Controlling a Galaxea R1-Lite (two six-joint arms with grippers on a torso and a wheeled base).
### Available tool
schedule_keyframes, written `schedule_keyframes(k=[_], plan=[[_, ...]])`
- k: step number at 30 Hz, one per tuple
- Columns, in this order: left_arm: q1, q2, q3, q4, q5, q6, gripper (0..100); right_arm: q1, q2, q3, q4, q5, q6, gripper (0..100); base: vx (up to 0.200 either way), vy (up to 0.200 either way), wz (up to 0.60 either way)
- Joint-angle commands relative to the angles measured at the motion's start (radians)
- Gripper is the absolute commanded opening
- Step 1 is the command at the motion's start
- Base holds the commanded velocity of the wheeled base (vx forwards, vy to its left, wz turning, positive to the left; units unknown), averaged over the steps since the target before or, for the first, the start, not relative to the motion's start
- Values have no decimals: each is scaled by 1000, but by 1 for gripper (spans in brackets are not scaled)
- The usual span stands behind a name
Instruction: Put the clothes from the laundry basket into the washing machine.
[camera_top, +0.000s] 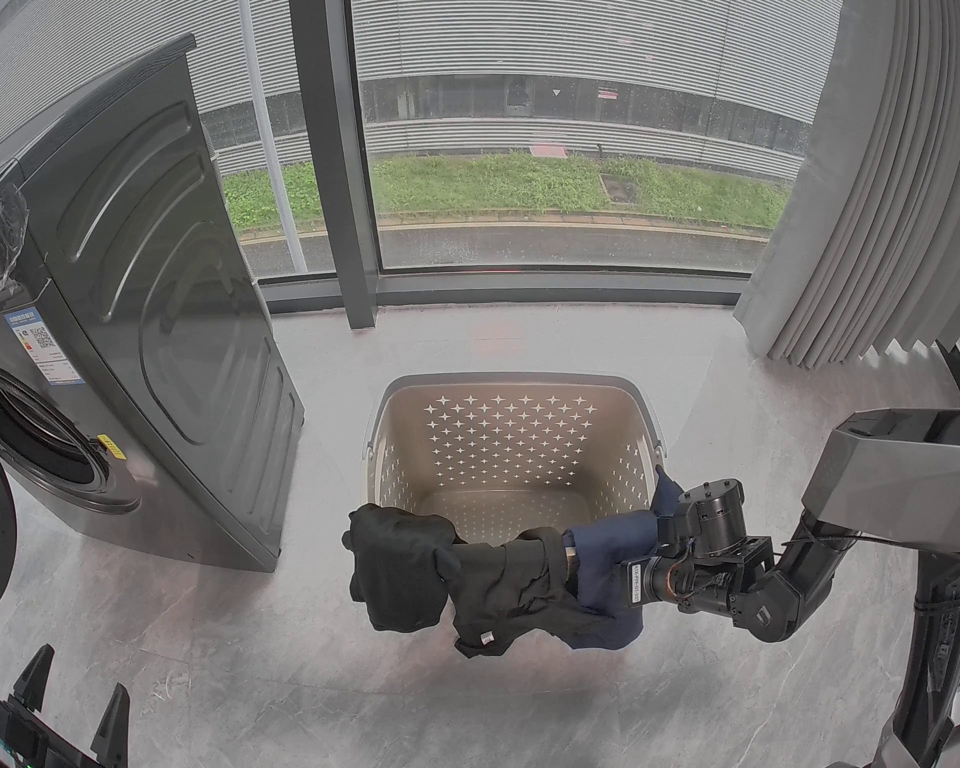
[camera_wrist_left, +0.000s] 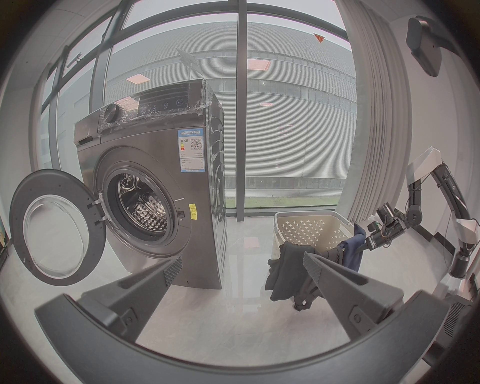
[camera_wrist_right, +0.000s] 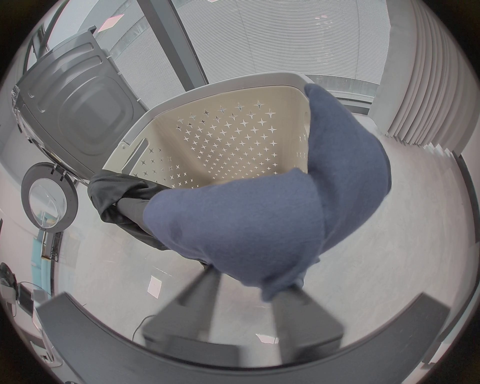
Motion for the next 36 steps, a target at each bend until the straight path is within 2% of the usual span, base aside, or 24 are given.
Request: schedule_keyframes(k=[1,5,13,18,27,28,36], plan=[[0,-18,18,0,1,-1,100,4,-4,-1,0,0,0,0,0,0,0],[0,-18,18,0,-1,-1,100,5,-10,7,0,1,2,0,0,0,0],[0,-18,18,0,-1,-1,100,28,-147,114,1,-3,2,0,0,0,0],[0,-18,18,0,-1,-1,100,50,-194,162,3,-60,-12,0,0,0,0],[0,-18,18,0,1,1,100,41,-157,168,1,-63,-15,0,0,0,0],[0,-18,18,0,1,-1,100,38,-150,165,1,-63,-15,100,0,0,0],[0,-18,18,0,1,1,100,18,-122,139,1,-65,-15,100,0,0,0]])
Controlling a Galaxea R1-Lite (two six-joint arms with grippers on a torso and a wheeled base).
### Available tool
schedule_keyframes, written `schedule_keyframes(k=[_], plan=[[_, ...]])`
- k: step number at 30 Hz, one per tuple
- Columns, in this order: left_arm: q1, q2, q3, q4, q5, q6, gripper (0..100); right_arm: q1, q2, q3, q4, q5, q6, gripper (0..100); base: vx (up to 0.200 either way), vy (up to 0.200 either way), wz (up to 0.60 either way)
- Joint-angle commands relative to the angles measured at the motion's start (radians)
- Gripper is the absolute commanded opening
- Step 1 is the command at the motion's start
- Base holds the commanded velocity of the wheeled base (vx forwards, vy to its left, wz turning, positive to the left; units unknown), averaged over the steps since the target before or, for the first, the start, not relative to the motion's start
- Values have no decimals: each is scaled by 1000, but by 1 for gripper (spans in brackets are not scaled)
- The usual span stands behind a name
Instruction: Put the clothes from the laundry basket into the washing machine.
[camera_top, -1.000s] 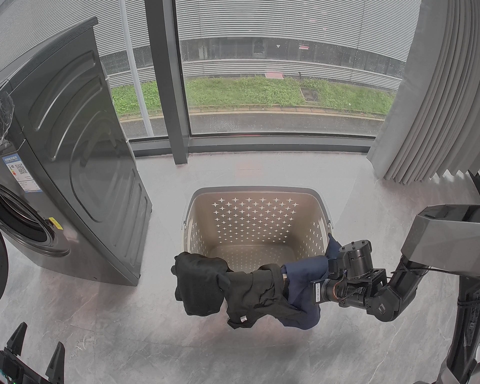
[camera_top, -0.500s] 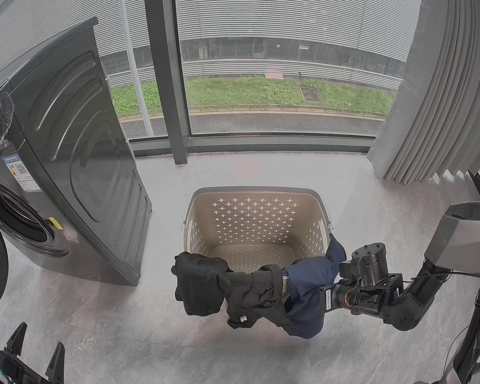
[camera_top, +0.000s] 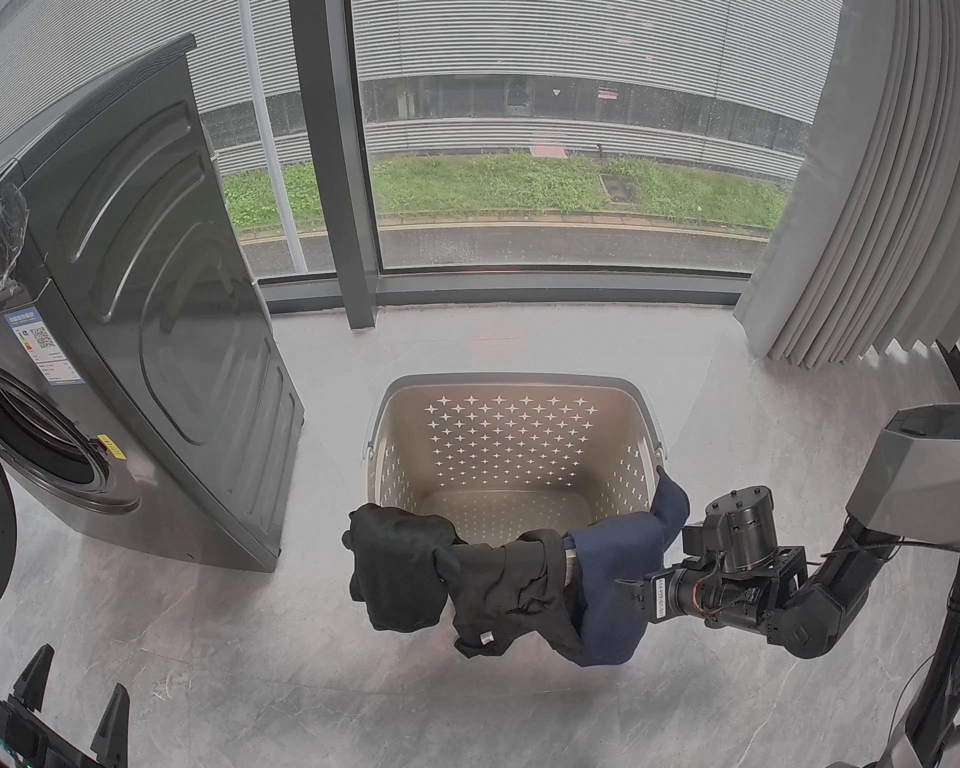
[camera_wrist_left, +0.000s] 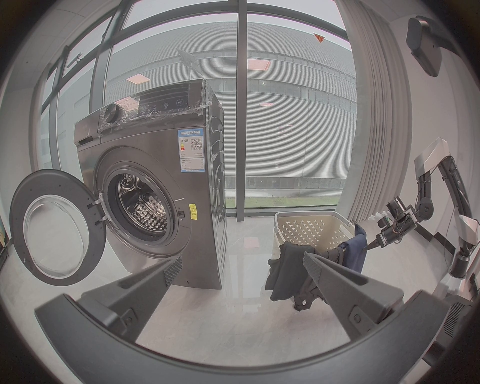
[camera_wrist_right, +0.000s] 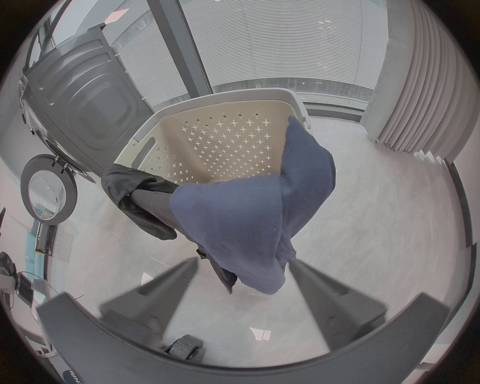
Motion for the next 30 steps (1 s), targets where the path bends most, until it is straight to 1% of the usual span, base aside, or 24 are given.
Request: schedule_keyframes(k=[1,8,15,16,20,23,30], plan=[[0,-18,18,0,-1,0,100,-12,31,-27,0,0,-1,100,0,0,0],[0,-18,18,0,-1,-1,100,-32,106,-109,-2,2,-1,100,0,0,0],[0,-18,18,0,-1,-1,100,-39,139,-156,-3,0,-14,100,0,0,0],[0,-18,18,0,-1,-1,100,-38,138,-156,-3,2,-14,0,0,0,0],[0,-18,18,0,0,-1,100,-36,138,-156,-14,2,-13,0,0,0,0],[0,-18,18,0,-1,-1,100,-25,138,-145,-46,3,-14,0,0,0,0],[0,-18,18,0,-1,-1,100,-4,124,-118,-55,3,-8,0,0,0,0]])
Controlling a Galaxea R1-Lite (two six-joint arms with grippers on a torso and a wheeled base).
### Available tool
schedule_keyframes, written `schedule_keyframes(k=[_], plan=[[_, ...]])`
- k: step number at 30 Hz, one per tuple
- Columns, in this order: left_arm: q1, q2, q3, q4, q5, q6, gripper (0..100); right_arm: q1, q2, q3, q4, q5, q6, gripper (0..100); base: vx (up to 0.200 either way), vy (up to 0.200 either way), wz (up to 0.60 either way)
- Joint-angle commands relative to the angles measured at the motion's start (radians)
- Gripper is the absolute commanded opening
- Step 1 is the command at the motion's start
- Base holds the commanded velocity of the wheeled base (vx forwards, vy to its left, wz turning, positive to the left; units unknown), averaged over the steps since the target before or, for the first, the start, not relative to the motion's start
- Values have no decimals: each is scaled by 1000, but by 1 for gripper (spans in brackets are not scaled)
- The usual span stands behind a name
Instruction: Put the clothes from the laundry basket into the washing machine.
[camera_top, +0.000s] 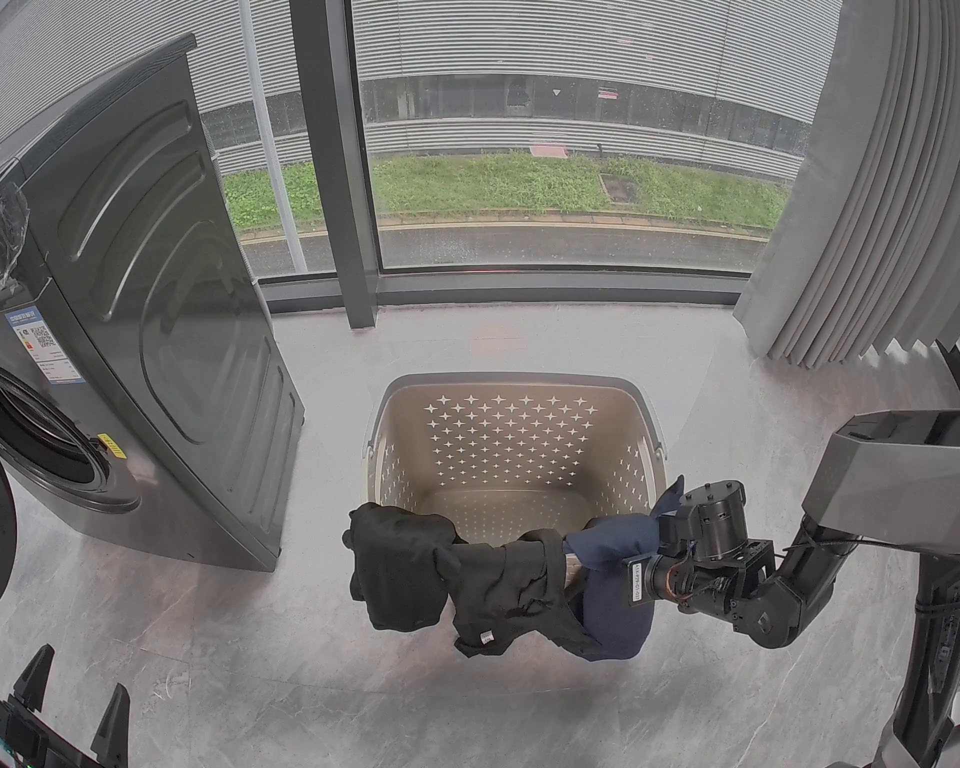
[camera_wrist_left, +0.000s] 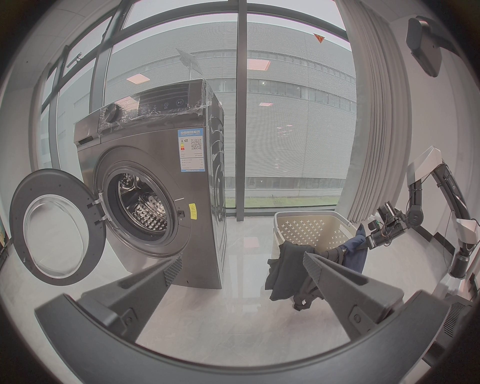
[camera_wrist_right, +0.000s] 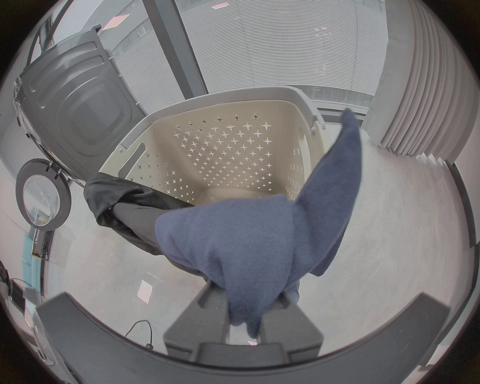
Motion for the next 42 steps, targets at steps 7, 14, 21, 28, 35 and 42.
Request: schedule_keyframes(k=[7,14,21,28,35,42], plan=[[0,-18,18,-1,0,0,100,30,-84,53,-31,0,0,0,0,0,0],[0,-18,18,-1,0,0,100,57,-245,101,-23,0,0,0,0,0,0],[0,-18,18,-1,0,0,100,70,-419,136,-23,-1,0,0,0,0,0],[0,-18,18,-1,0,0,100,76,-508,136,-34,0,3,0,0,0,0],[0,-18,18,-1,0,0,100,97,-621,124,-37,-1,3,0,0,0,0],[0,-18,18,-1,0,0,100,88,-765,135,-35,-9,-1,0,0,0,0]])
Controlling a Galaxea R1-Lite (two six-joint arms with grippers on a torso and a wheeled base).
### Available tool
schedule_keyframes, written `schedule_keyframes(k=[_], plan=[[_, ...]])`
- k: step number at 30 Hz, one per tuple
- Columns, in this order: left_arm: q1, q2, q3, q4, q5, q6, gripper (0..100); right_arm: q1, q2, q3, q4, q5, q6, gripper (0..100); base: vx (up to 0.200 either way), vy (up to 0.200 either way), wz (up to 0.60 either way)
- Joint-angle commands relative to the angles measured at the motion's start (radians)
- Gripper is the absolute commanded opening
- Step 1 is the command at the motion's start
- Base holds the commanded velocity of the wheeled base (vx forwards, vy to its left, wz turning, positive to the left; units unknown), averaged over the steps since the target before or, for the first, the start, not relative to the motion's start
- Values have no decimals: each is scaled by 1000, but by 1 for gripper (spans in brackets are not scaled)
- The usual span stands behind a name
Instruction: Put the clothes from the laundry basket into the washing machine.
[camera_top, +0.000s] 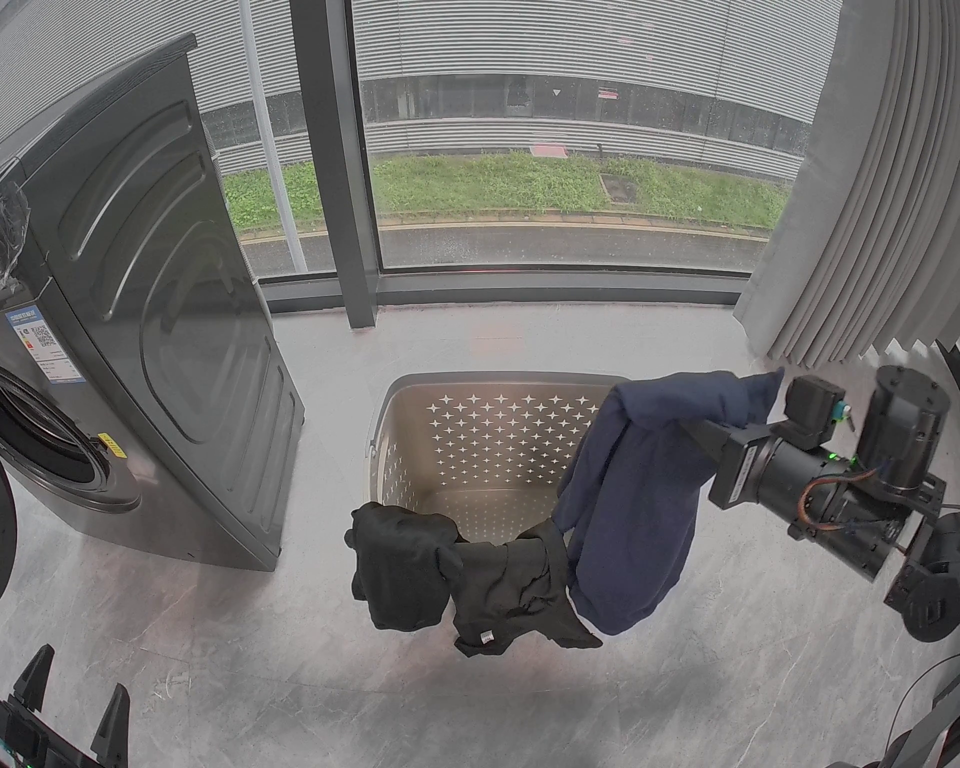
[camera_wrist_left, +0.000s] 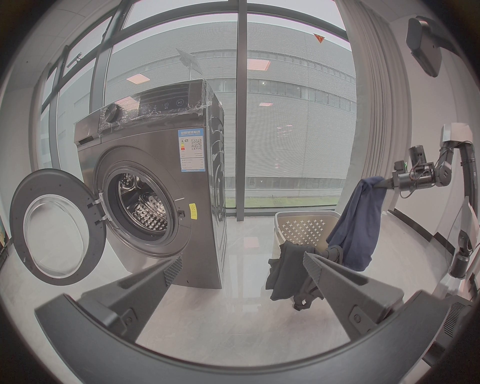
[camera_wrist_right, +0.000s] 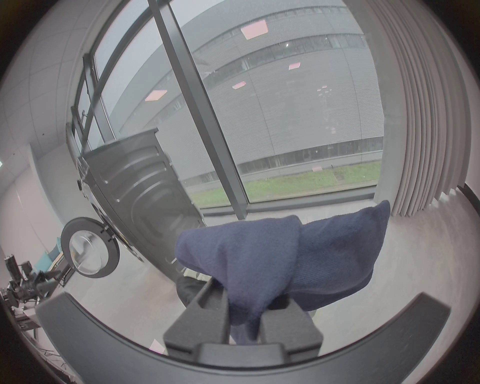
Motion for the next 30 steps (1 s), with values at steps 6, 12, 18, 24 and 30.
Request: schedule_keyframes(k=[6,12,18,24,30], plan=[[0,-18,18,0,0,0,100,-12,-174,7,14,-77,-76,0,0,0,0],[0,-18,18,0,-2,-2,100,-19,-176,30,14,-88,-77,0,-133,0,0],[0,-18,18,-2,-2,-5,100,-19,-176,30,13,-85,-77,0,-167,0,0],[0,-18,18,-2,-2,-5,100,-8,-177,30,4,-73,-76,0,0,0,0],[0,-18,18,0,-3,-6,100,-5,-176,33,-1,-70,-71,0,0,133,0]])
